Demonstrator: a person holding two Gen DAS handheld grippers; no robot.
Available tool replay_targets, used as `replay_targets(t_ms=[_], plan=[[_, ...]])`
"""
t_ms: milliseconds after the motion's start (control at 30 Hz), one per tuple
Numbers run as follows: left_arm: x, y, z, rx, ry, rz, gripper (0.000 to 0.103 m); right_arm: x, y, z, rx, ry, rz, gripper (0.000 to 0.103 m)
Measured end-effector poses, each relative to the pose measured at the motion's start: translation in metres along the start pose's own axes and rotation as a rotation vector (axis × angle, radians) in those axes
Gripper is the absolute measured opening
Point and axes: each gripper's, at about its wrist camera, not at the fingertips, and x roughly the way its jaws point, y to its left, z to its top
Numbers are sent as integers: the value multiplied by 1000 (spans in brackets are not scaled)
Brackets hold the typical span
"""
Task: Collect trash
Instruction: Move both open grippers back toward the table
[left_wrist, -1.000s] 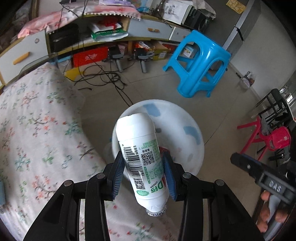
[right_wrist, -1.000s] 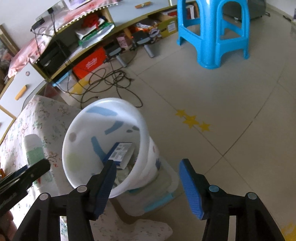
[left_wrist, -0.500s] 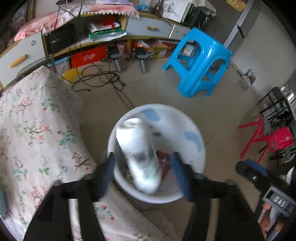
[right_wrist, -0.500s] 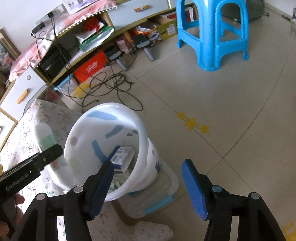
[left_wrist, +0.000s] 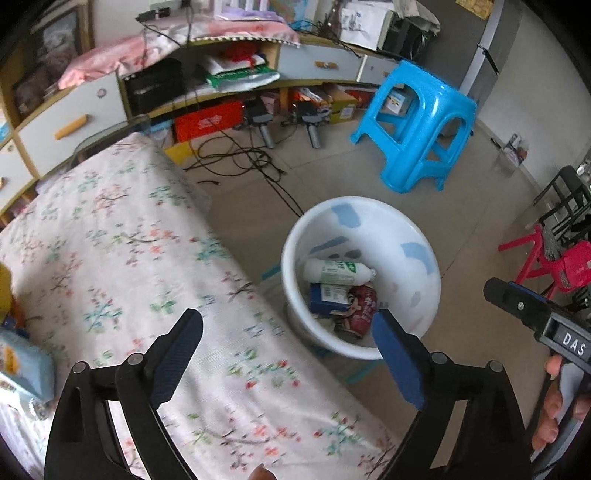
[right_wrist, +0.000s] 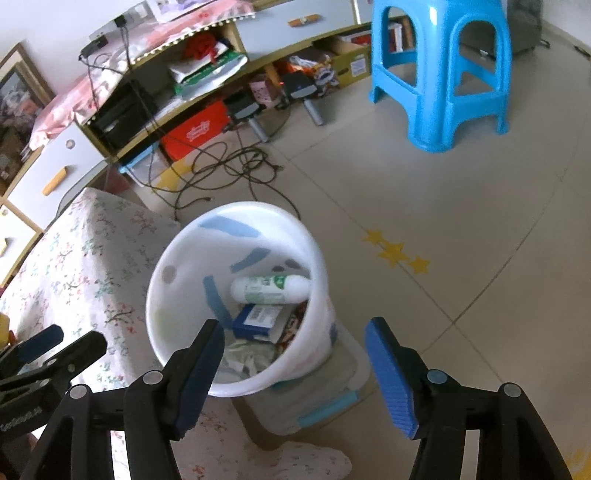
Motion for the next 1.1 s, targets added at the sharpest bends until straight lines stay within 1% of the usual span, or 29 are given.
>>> replay_targets(t_ms=[200,333,400,667,867,933,1033,1100], plan=[[-22,26,-17,-14,-40,30,99,3,23,-2,-38,5,14,71],[-37,48,-32,-39,-55,45,100,6,44,-6,-75,11,25,75],[-42,56,-38,-48,-58,54,102,7,53,-8,-95,13,31,76],[-64,103,-64,-104,-68,115,102,17,93,-17,-160,33,46,79],[-78,147,-82,-160,-69,194,102,25,125,-24,-211,45,57,81],[-83,163,-89,-184,-67,244,102,29,135,-26,-226,52,62,81],[-87,190,-98,-249,-51,329,102,34,151,-30,-252,59,67,81],[-88,210,-103,-311,-42,352,102,38,161,-33,-270,63,68,81]])
